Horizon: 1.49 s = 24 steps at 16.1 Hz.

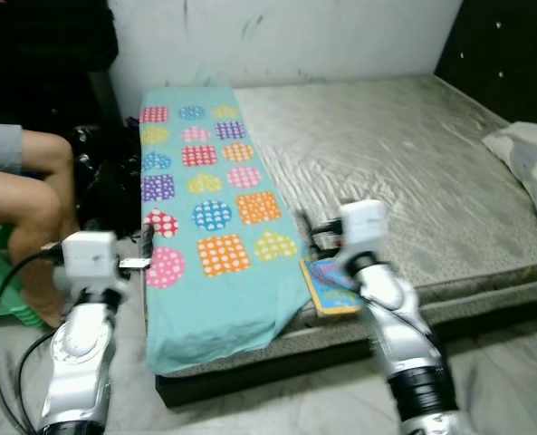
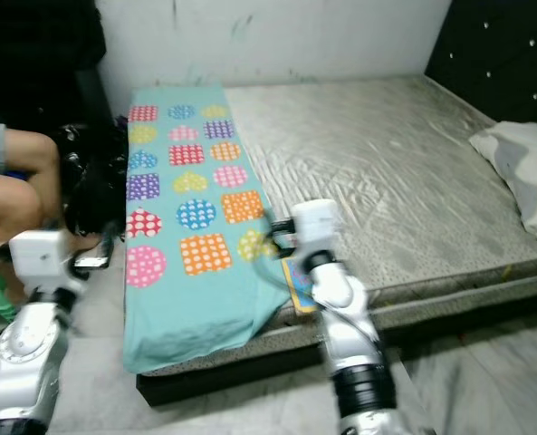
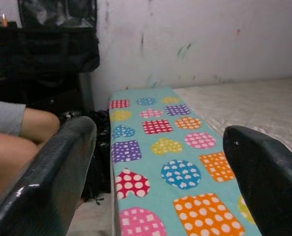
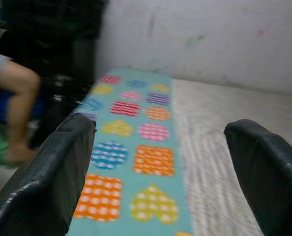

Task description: Clean up the room

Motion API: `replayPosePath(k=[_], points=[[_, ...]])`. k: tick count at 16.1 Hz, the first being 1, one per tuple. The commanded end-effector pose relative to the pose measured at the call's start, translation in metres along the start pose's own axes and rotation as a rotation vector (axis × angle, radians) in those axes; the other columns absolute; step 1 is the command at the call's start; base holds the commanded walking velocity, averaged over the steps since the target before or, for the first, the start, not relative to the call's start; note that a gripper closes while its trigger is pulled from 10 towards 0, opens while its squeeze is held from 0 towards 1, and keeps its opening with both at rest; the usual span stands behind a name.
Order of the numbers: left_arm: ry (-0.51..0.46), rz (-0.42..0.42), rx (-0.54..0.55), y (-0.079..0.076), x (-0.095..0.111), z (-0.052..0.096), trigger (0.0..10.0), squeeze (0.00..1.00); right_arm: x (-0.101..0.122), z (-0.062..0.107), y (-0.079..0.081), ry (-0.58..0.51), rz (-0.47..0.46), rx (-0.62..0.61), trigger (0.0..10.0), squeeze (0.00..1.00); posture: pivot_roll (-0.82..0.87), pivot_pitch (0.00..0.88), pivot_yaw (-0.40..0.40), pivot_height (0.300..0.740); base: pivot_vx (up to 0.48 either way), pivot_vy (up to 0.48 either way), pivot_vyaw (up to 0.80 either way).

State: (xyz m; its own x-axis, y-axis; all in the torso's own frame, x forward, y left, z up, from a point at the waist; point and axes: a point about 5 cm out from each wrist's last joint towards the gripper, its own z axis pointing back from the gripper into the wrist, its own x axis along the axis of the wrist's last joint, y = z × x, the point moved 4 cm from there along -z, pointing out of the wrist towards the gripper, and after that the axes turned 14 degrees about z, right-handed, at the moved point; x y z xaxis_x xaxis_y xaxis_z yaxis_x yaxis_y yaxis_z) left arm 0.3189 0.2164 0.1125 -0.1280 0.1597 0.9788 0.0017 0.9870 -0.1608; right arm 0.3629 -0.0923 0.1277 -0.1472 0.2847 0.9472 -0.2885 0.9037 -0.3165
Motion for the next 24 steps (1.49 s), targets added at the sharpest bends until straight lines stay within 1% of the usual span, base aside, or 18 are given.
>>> replayPosePath(k=[1, 2, 3, 4, 5, 6, 9, 10, 11, 14, 18, 21, 23, 24], points=[[0.017, 0.017, -0.063, -0.014, -0.004, 0.001, 10.0, 0.0, -0.003, 0.006, -0.002, 0.014, -0.011, 0.001, 10.0, 0.0, -0.11, 0.0, -0.048, 0.74, 0.0, 0.0, 0.58], [0.023, 0.017, -0.073, -0.016, -0.005, 0.006, 10.0, 0.0, 0.0, 0.008, 0.003, -0.001, -0.001, 0.012, 10.0, 0.0, -0.1, 0.0, -0.045, 0.74, 0.0, 0.0, 0.54], [0.02, 0.025, -0.072, -0.017, -0.003, 0.006, 10.0, 0.0, 0.0, 0.008, 0.006, 0.001, 0.001, 0.019, 10.0, 0.0, -0.1, 0.0, -0.043, 0.74, 0.0, 0.0, 0.55], [0.023, 0.051, -0.092, -0.024, 0.002, 0.005, 10.0, 0.0, 0.002, 0.005, 0.013, 0.006, -0.007, 0.037, 10.0, 0.0, -0.1, 0.0, -0.04, 0.74, 0.0, 0.0, 0.66], [0.024, 0.054, -0.119, -0.028, 0.004, 0.009, 10.0, 0.0, 0.007, 0.007, 0.017, -0.008, -0.028, 0.048, 10.0, 0.0, -0.09, 0.0, -0.035, 0.74, 0.0, 0.0, 0.51], [0.031, 0.055, -0.144, -0.033, 0.004, 0.011, 10.0, 0.0, 0.007, 0.007, 0.02, -0.011, -0.035, 0.051, 10.0, 0.0, -0.09, 0.0, -0.032, 0.74, 0.0, 0.0, 0.0], [0.045, 0.089, -0.153, -0.036, 0.006, 0.013, 10.0, 0.0, 0.006, 0.011, 0.023, -0.001, -0.043, 0.044, 10.0, 0.0, -0.1, 0.0, -0.021, 0.74, 0.0, 0.0, 0.0], [0.051, 0.107, -0.146, -0.036, 0.006, 0.013, 10.0, 0.0, 0.006, 0.013, 0.023, 0.001, -0.035, 0.04, 10.0, 0.0, -0.1, 0.0, -0.012, 0.74, 0.244, 0.0, 0.0], [0.062, 0.113, -0.162, -0.04, 0.005, 0.013, 10.0, 0.0, 0.004, 0.014, 0.021, 0.007, -0.032, 0.032, 10.0, 0.0, -0.11, 0.0, -0.005, 0.74, 0.255, 0.0, 0.0], [0.08, 0.112, -0.207, -0.049, 0.005, 0.014, 10.0, 0.0, -0.001, 0.016, 0.015, 0.029, -0.037, 0.0, 10.0, 0.0, -0.1, 0.0, 0.004, 0.74, 0.263, 0.0, 0.0], [0.083, 0.107, -0.204, -0.047, 0.007, 0.011, 10.0, 0.0, 0.003, 0.013, 0.019, 0.022, -0.035, 0.012, 10.0, 0.0, -0.09, 0.0, -0.004, 0.74, 0.289, 0.0, 0.0], [0.084, 0.104, -0.202, -0.046, 0.009, 0.009, 10.0, 0.0, 0.007, 0.009, 0.017, 0.009, -0.029, 0.012, 10.0, 0.0, -0.09, 0.0, -0.005, 0.74, 0.321, 0.0, 0.0], [0.084, 0.142, -0.189, -0.047, 0.012, 0.007, 10.0, 0.0, 0.006, 0.008, 0.016, 0.019, -0.015, 0.005, 10.0, 0.0, -0.09, 0.0, -0.011, 0.74, 0.326, 0.0, 0.0], [0.075, 0.142, -0.2, -0.049, 0.015, 0.005, 10.0, 0.0, 0.008, 0.007, 0.017, 0.013, -0.015, 0.012, 10.0, 0.0, -0.09, 0.0, -0.016, 0.74, 0.326, 0.0, 0.0]])
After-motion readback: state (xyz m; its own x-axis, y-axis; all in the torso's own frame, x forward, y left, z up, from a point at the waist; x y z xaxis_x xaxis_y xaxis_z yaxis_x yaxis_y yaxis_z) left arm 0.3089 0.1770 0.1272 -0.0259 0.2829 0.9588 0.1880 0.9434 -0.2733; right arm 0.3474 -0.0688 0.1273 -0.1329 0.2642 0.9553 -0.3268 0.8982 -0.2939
